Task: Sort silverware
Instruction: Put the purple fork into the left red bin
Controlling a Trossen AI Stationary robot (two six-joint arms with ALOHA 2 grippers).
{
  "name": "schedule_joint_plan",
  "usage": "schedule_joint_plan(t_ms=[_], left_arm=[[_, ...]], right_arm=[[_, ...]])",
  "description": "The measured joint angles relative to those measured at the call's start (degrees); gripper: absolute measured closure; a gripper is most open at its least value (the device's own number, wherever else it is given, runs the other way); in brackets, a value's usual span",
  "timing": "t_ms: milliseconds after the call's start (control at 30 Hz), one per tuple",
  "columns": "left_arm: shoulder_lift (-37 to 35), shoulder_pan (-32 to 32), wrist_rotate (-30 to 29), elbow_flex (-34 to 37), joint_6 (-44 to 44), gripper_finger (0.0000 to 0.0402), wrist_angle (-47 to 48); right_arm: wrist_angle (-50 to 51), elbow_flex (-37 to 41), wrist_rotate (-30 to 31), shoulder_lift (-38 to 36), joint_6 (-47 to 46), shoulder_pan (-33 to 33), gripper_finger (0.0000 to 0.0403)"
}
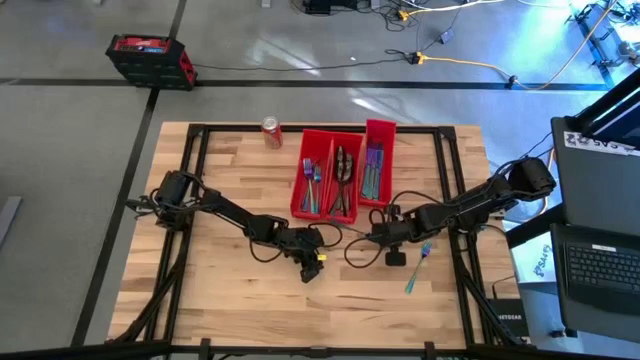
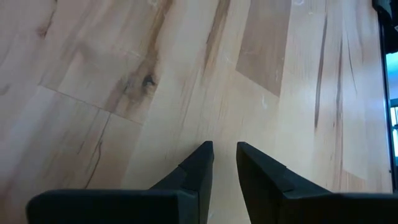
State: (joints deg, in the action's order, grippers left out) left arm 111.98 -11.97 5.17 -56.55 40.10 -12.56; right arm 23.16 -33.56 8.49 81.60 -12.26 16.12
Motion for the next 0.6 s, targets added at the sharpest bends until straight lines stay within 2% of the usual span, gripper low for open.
schedule_joint_plan(t_ms=[400, 600], left_arm=[[0.0, 0.02, -0.12, 0.0, 2.3, 0.0341, -0.09], [0.0, 0.04, -0.2, 0.0, 2.54, 0.0341, -0.09]], right_arm=[[-0.02, -0.04, -3.37, 0.02, 12.59, -0.02, 0.0403], [-0.18, -0.04, -3.51, 0.02, 14.12, -0.02, 0.0403]])
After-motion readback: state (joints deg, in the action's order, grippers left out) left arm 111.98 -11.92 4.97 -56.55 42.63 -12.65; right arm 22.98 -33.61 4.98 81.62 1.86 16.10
